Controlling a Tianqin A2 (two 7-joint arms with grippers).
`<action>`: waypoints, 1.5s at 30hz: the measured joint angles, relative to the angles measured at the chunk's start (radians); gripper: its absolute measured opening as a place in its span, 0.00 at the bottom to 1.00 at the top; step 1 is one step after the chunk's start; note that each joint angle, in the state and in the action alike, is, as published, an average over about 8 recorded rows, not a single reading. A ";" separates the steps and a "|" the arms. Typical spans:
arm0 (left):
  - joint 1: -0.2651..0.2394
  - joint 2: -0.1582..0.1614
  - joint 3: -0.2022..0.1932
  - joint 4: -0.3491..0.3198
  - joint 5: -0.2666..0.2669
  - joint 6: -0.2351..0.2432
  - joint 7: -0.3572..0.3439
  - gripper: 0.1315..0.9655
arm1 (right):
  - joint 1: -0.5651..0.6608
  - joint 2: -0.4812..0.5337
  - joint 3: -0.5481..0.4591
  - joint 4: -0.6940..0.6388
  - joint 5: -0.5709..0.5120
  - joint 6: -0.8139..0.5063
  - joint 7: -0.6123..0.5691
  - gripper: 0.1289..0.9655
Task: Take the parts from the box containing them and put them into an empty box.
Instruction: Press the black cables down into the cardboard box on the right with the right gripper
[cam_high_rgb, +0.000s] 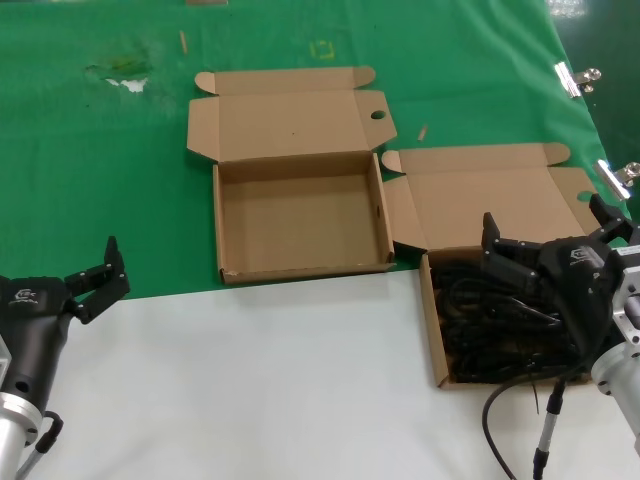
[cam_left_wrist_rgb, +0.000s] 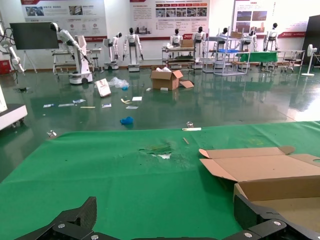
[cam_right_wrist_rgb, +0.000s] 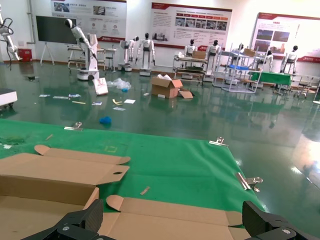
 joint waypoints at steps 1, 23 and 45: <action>0.000 0.000 0.000 0.000 0.000 0.000 0.000 1.00 | 0.000 0.000 0.000 0.000 0.000 0.000 0.000 1.00; 0.000 0.000 0.000 0.000 0.000 0.000 0.000 1.00 | 0.000 0.000 0.000 0.000 0.000 0.000 0.000 1.00; 0.000 0.000 0.000 0.000 0.000 0.000 0.000 1.00 | 0.000 0.000 0.000 0.000 0.000 0.000 0.000 1.00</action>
